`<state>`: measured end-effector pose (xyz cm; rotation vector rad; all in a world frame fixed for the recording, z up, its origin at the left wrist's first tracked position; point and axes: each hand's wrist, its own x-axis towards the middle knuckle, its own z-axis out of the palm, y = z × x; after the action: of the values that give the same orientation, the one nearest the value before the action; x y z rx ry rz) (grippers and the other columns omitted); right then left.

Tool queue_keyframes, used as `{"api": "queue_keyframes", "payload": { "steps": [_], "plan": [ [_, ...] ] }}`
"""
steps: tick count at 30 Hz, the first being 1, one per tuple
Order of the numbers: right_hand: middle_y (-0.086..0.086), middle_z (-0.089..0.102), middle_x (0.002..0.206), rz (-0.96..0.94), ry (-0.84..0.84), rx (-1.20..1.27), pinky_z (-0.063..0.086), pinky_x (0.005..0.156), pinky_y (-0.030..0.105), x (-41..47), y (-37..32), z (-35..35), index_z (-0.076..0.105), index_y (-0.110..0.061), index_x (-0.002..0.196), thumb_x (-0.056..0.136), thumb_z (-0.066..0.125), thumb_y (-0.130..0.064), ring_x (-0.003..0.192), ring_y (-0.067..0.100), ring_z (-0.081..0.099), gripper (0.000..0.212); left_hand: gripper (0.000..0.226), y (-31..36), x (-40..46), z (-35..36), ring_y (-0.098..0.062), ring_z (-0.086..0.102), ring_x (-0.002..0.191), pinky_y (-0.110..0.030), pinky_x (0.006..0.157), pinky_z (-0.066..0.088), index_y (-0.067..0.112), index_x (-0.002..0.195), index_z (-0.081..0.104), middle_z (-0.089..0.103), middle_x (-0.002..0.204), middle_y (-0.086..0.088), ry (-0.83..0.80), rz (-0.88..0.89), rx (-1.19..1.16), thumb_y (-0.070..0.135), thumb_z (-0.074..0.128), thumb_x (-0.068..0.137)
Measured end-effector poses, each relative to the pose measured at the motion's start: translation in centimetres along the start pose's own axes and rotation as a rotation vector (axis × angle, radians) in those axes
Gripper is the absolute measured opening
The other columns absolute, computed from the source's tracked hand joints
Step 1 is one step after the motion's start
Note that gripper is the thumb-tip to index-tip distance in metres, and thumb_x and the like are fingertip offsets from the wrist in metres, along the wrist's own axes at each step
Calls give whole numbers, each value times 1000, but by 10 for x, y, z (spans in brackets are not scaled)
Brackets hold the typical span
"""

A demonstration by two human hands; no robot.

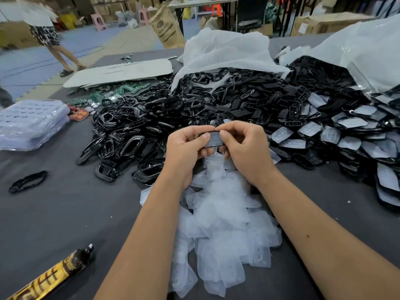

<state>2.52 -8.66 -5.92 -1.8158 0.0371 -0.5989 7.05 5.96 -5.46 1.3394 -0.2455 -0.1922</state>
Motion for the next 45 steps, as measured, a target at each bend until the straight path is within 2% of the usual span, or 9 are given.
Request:
{"api": "queue_keyframes", "payload": {
  "steps": [4,8,11,13,17,20,23,33,45],
  "plan": [
    [6,72,81,9,-7,27,56,57,28,0,-3,1,72,-10,106,99,59,1,59,15,68,19,21,2,-1,2,-13,55,53,-19,57,53,4,102,77,71,79,-12,12,-24,-28,-7,61,96],
    [0,71,105,-151,-16,-138,57,73,29,-3,-9,2,74,-12,111,93,61,4,83,14,66,27,21,4,1,2,-10,54,48,-18,53,50,3,98,76,69,73,-7,101,-58,-106,-7,58,97],
    [3,68,110,-242,-78,-233,55,84,29,-5,-11,2,76,-9,113,83,65,11,88,19,65,38,20,8,3,-2,-12,54,48,-16,48,45,0,94,75,68,71,-9,156,-107,-196,-7,56,97],
    [5,68,109,-269,-67,-256,53,88,29,-6,-11,3,77,-8,112,84,73,7,89,20,64,32,20,9,3,-4,-13,55,49,-17,47,44,-2,94,73,70,71,-11,143,-126,-218,-2,54,100],
    [3,69,102,-183,4,-135,50,82,20,-2,-8,3,81,-9,101,92,75,-4,87,9,64,12,42,12,4,-1,-16,62,56,-19,52,52,-1,96,70,71,78,-12,83,-171,-279,35,52,107],
    [-8,71,83,61,-25,77,50,69,27,3,-4,-2,81,-18,88,94,75,-9,66,2,60,12,22,9,4,1,-16,67,64,-20,62,57,2,95,69,74,82,-10,68,-93,-259,18,57,105],
    [-10,66,65,141,-72,184,47,60,22,3,-5,-5,80,-26,82,95,74,-12,56,2,54,20,13,3,4,0,-13,68,69,-19,68,57,0,104,72,77,89,-8,69,-16,-149,0,59,101],
    [4,69,81,247,-108,329,47,51,21,3,-10,-9,75,-14,118,102,59,-5,63,7,62,24,10,2,4,1,-12,67,69,-20,65,55,1,102,74,75,85,-9,113,1,-99,4,65,99],
    [-2,74,75,152,-57,269,49,55,15,1,-4,-6,73,-13,107,88,78,1,60,3,65,24,11,1,3,4,-13,62,68,-20,66,55,5,102,75,71,88,-14,127,21,-91,1,65,98]
  ]
}}
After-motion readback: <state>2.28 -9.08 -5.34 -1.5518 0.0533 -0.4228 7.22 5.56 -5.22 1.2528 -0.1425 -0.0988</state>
